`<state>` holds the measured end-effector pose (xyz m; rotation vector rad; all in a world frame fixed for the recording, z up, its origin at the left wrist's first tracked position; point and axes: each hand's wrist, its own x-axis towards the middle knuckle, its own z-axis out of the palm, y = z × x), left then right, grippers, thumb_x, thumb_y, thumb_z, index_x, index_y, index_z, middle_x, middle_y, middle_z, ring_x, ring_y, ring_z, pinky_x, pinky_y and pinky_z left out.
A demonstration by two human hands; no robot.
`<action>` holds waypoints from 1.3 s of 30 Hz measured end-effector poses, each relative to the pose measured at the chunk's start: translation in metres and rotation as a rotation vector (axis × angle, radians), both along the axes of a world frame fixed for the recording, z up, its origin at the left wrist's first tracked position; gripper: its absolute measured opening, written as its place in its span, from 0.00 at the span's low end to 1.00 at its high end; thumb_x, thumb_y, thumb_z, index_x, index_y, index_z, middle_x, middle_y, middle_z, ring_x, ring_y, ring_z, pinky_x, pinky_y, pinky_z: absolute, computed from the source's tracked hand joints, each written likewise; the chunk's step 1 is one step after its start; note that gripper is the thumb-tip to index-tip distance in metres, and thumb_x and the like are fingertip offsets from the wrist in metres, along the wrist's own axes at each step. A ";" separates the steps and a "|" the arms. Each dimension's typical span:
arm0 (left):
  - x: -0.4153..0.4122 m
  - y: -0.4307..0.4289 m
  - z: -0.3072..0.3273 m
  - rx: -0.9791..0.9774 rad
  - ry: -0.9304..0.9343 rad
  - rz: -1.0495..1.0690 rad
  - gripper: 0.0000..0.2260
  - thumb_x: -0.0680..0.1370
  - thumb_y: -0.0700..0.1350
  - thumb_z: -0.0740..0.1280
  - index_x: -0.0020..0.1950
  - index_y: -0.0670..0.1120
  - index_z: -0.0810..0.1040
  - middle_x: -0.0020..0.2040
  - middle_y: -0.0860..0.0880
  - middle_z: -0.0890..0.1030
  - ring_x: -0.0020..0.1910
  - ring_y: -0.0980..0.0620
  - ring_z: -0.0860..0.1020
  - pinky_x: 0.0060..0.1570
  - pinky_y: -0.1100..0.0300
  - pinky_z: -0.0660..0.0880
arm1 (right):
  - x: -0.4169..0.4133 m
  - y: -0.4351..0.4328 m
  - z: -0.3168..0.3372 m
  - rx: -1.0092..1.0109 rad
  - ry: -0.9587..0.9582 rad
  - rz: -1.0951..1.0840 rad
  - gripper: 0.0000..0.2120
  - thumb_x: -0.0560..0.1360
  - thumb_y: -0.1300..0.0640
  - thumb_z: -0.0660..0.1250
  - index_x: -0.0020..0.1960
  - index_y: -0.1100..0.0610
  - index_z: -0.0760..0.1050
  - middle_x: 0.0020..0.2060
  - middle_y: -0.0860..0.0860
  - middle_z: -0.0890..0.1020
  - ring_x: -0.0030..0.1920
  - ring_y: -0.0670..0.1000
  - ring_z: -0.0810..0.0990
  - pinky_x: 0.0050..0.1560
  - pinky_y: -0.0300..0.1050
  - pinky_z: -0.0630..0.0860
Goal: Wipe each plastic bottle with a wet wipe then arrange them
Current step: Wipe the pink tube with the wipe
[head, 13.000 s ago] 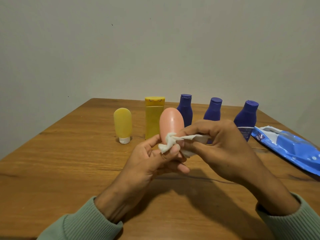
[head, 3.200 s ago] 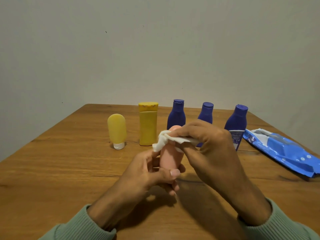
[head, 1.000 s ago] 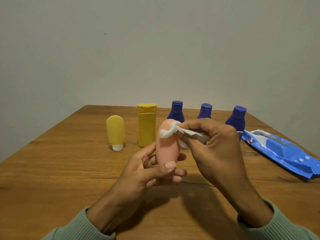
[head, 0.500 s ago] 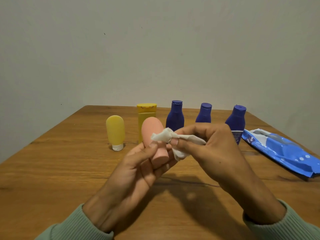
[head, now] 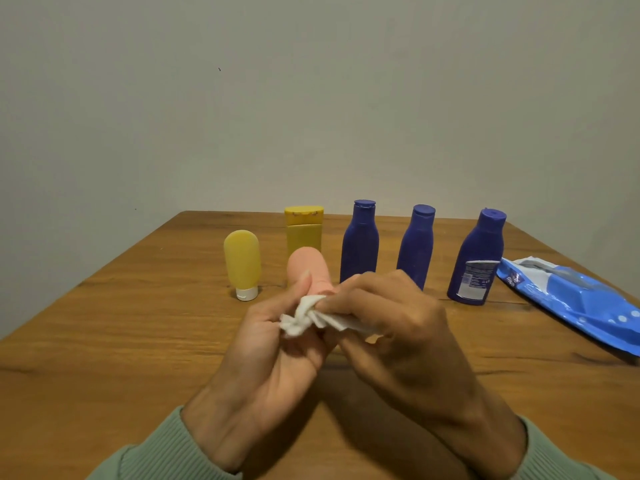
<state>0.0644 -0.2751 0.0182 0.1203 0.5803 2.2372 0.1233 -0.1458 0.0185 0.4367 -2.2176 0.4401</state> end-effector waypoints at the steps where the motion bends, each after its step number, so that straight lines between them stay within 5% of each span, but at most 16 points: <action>1: 0.002 0.000 0.004 -0.016 0.016 0.049 0.15 0.78 0.41 0.66 0.60 0.32 0.72 0.43 0.36 0.81 0.38 0.45 0.83 0.41 0.52 0.83 | 0.000 0.002 0.001 -0.013 0.040 -0.020 0.10 0.71 0.52 0.63 0.48 0.55 0.80 0.41 0.48 0.81 0.38 0.49 0.76 0.33 0.45 0.75; 4: 0.006 0.002 0.011 -0.035 0.047 0.128 0.13 0.76 0.41 0.61 0.54 0.31 0.74 0.40 0.35 0.83 0.35 0.44 0.84 0.39 0.51 0.83 | 0.000 0.004 0.004 -0.028 0.076 -0.066 0.10 0.72 0.52 0.63 0.47 0.55 0.80 0.40 0.47 0.81 0.36 0.46 0.74 0.32 0.42 0.73; 8: 0.005 0.001 0.007 -0.034 0.013 0.080 0.17 0.74 0.41 0.63 0.57 0.32 0.74 0.44 0.35 0.83 0.37 0.45 0.84 0.49 0.50 0.79 | -0.001 -0.002 0.000 0.030 0.039 -0.059 0.11 0.72 0.49 0.62 0.45 0.53 0.80 0.39 0.46 0.81 0.37 0.44 0.72 0.35 0.41 0.68; 12: 0.007 0.001 0.012 -0.028 0.055 0.133 0.13 0.76 0.40 0.61 0.54 0.32 0.73 0.41 0.34 0.83 0.37 0.43 0.85 0.40 0.51 0.83 | -0.001 0.006 0.004 -0.012 0.063 -0.110 0.10 0.72 0.50 0.63 0.46 0.53 0.80 0.38 0.45 0.81 0.36 0.43 0.74 0.38 0.41 0.67; 17: 0.005 -0.001 0.005 -0.039 0.042 0.061 0.22 0.73 0.41 0.66 0.63 0.33 0.71 0.46 0.36 0.81 0.39 0.46 0.83 0.47 0.52 0.82 | -0.001 -0.001 -0.002 0.022 -0.001 -0.033 0.09 0.72 0.50 0.63 0.46 0.50 0.79 0.40 0.45 0.81 0.38 0.45 0.76 0.37 0.44 0.70; 23: 0.000 -0.003 0.008 -0.080 0.152 0.151 0.15 0.74 0.39 0.62 0.57 0.32 0.74 0.48 0.35 0.83 0.44 0.43 0.84 0.50 0.50 0.79 | -0.001 0.009 0.004 -0.134 0.025 -0.052 0.08 0.71 0.51 0.65 0.49 0.50 0.79 0.41 0.43 0.81 0.41 0.41 0.76 0.39 0.46 0.73; 29: 0.000 -0.010 0.005 -0.220 0.349 0.204 0.19 0.68 0.37 0.63 0.59 0.38 0.75 0.53 0.37 0.84 0.48 0.43 0.83 0.54 0.50 0.78 | -0.004 0.011 0.006 -0.375 -0.056 -0.004 0.10 0.69 0.58 0.73 0.50 0.50 0.79 0.42 0.40 0.81 0.46 0.38 0.78 0.44 0.28 0.73; 35: -0.009 -0.036 -0.009 -0.495 0.703 0.275 0.26 0.70 0.40 0.75 0.66 0.53 0.73 0.60 0.50 0.82 0.59 0.47 0.80 0.56 0.56 0.79 | -0.008 0.001 0.006 -0.448 -0.193 0.039 0.09 0.68 0.56 0.73 0.46 0.45 0.80 0.40 0.38 0.81 0.44 0.37 0.78 0.41 0.26 0.73; 39: -0.020 -0.062 -0.007 -0.654 0.878 0.370 0.25 0.69 0.43 0.73 0.63 0.58 0.72 0.56 0.56 0.82 0.57 0.54 0.81 0.49 0.62 0.78 | -0.018 -0.014 0.006 -0.441 -0.276 0.090 0.09 0.67 0.54 0.74 0.45 0.43 0.80 0.38 0.37 0.81 0.43 0.38 0.79 0.40 0.30 0.76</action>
